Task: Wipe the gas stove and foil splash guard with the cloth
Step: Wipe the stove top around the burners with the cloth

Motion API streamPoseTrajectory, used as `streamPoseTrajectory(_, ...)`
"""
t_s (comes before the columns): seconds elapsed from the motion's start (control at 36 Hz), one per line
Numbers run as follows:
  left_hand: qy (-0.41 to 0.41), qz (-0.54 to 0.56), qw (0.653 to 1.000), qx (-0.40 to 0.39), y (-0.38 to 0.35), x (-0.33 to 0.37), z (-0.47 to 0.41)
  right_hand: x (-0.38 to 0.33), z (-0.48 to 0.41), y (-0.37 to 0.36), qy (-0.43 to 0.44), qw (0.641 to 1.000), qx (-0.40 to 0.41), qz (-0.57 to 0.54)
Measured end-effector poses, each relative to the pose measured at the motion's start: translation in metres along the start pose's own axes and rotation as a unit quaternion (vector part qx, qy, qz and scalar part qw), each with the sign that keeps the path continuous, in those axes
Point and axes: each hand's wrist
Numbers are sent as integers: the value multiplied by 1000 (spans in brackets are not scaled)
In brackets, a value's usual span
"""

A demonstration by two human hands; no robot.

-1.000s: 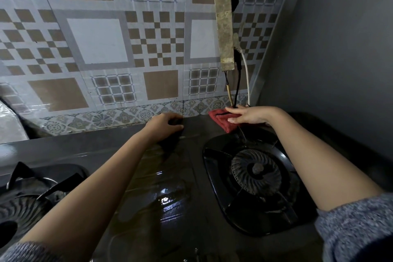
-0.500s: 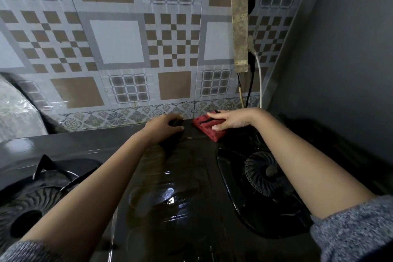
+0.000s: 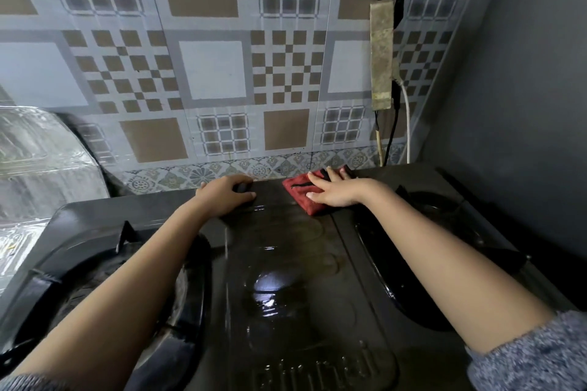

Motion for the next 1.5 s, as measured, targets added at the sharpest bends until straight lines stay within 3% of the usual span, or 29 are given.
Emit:
streamPoseTrajectory(0.31, -39, -18, 999, -15, 18, -47, 18, -35, 9, -47, -23, 990, 115, -79)
streamPoseTrajectory(0.72, -96, -56, 994, -23, 29, -84, 29, -93, 23, -86, -36, 981, 189, -30)
streamPoseTrajectory(1.28, -110, -48, 992, -34, 22, -92, 19, -107, 55, -114, 164, 969, 185, 24)
streamPoseTrajectory(1.5, -77, -57, 995, -17, 25, -76, 27, -74, 66, -107, 226, 959, 158, 65)
Point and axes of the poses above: each hand's wrist, its own z-axis away from the middle knuckle, its own y-axis out of the back of the hand, x = y × z, and after that the axes turned 8 degrees about -z, right-handed
